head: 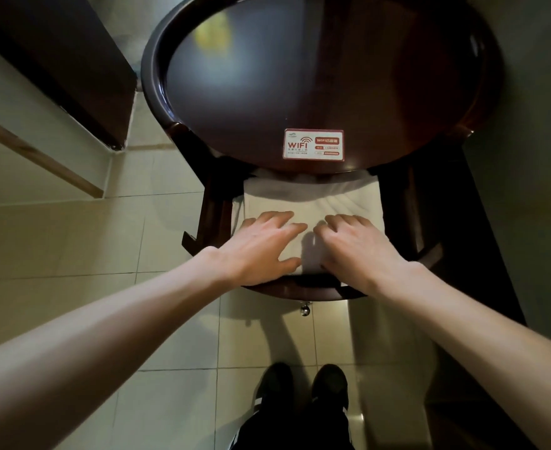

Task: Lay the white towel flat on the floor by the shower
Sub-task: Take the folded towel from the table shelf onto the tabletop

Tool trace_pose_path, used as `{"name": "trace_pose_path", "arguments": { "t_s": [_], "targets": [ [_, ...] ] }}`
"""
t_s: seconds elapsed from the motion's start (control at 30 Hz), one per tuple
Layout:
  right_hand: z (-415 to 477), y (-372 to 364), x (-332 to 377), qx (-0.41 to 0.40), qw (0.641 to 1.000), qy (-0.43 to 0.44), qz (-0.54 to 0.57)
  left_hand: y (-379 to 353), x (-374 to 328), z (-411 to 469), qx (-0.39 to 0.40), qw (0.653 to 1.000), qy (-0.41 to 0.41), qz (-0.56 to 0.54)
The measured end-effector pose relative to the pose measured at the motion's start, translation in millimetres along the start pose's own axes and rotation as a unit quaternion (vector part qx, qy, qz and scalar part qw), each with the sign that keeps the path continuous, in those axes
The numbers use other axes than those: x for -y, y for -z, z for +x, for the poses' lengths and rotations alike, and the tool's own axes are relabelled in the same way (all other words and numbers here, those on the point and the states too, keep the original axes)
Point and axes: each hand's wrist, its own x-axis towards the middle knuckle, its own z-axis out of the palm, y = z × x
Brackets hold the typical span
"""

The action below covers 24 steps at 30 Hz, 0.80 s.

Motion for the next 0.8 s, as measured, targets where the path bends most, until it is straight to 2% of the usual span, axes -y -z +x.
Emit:
{"name": "trace_pose_path", "arguments": {
  "t_s": [0.13,0.23,0.4,0.57,0.8],
  "targets": [
    [10,-7,-10,0.038,0.999,0.008,-0.014,-10,2,8,0.095,0.993,0.065,0.002],
    [12,-11,-16,0.061,0.998,0.009,-0.007,-15,2,13,0.127,0.988,0.088,-0.006],
    [11,-18,-21,0.083,0.995,0.032,-0.033,-18,0,18,0.118,0.989,0.087,0.01],
    [14,-22,-20,0.051,0.997,0.028,-0.053,-18,1,19,0.097,0.992,0.081,0.022],
    [14,-12,-15,0.058,0.997,0.027,-0.047,-17,0,18,0.094,0.992,0.086,0.018]
  ]
}}
